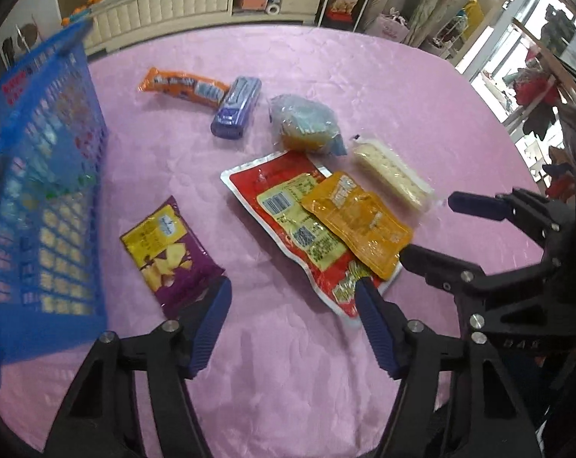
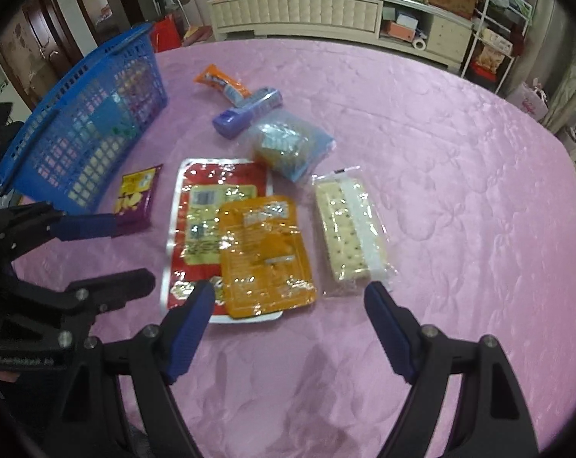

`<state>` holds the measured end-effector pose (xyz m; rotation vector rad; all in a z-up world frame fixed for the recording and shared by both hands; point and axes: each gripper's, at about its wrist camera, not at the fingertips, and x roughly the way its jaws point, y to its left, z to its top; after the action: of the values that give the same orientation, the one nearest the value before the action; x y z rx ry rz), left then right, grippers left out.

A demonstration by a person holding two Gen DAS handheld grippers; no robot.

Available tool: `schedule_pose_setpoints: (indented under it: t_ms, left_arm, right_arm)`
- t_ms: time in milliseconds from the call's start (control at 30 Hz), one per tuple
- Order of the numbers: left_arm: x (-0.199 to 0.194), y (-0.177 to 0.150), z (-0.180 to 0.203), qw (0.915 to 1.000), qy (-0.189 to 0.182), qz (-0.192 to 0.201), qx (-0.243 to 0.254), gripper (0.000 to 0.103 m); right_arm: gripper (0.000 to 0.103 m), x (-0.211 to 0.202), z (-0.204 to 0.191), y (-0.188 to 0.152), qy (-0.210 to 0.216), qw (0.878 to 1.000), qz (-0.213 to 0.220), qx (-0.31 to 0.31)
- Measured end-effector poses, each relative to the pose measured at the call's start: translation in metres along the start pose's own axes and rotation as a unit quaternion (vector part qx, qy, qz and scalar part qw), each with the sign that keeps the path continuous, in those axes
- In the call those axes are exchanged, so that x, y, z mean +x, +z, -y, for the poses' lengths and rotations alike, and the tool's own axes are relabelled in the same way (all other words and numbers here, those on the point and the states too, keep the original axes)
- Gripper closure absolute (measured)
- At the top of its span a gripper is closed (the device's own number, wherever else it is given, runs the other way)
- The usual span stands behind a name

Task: Organize snacks
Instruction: 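Grasp the red-and-yellow pack with the left tool while the right tool grasps the orange pouch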

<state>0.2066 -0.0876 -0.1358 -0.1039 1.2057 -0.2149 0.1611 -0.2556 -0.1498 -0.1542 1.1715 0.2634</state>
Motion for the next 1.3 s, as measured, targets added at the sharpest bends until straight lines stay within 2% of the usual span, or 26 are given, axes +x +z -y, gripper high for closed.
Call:
schedule_pose_setpoints:
  t_ms: [100, 233, 267, 333, 400, 433, 533, 567, 667, 900, 1300]
  left_arm:
    - [0.015, 0.007, -0.002, 0.9998, -0.008, -0.018, -0.006, 0.048]
    - [0.033, 0.013, 0.000, 0.9993, -0.014, -0.036, -0.001, 0.055]
    - [0.036, 0.014, 0.000, 0.9991, -0.018, -0.039, -0.003, 0.061]
    - [0.038, 0.016, 0.003, 0.9991, -0.024, -0.034, -0.002, 0.064]
    - [0.041, 0.018, 0.003, 0.9992, -0.022, -0.033, 0.002, 0.076]
    - [0.041, 0.018, 0.005, 0.9993, -0.020, -0.032, 0.006, 0.076]
    - [0.039, 0.018, 0.007, 0.9996, -0.014, -0.021, 0.013, 0.086]
    - [0.037, 0.020, 0.008, 0.9996, -0.017, -0.018, 0.015, 0.096]
    - [0.033, 0.021, 0.013, 0.9994, -0.025, -0.009, 0.020, 0.099]
    - [0.020, 0.008, 0.014, 0.9990, -0.026, -0.001, 0.036, 0.101]
    - [0.016, 0.000, -0.006, 0.9996, -0.022, -0.002, 0.019, 0.101]
  right_arm:
    - [0.019, 0.008, 0.008, -0.001, 0.021, 1.000, -0.003, 0.017]
    - [0.019, 0.011, 0.014, -0.005, 0.028, 0.999, -0.006, 0.018]
    - [0.019, 0.012, 0.014, -0.005, 0.029, 0.999, -0.005, 0.019]
    - [0.019, 0.011, 0.016, -0.005, 0.032, 0.999, -0.004, 0.022]
    - [0.019, 0.010, 0.019, -0.006, 0.031, 0.999, -0.005, 0.023]
    - [0.019, 0.009, 0.019, -0.006, 0.031, 0.999, -0.005, 0.024]
    - [0.019, 0.006, 0.017, -0.006, 0.028, 0.999, -0.004, 0.020]
    - [0.019, 0.007, 0.016, -0.006, 0.025, 1.000, -0.004, 0.017]
    - [0.019, 0.008, 0.013, -0.007, 0.022, 1.000, -0.006, 0.009]
    - [0.019, 0.015, 0.001, -0.008, 0.046, 0.999, -0.018, 0.013]
    - [0.019, 0.046, -0.021, 0.006, 0.007, 0.998, -0.046, -0.033]
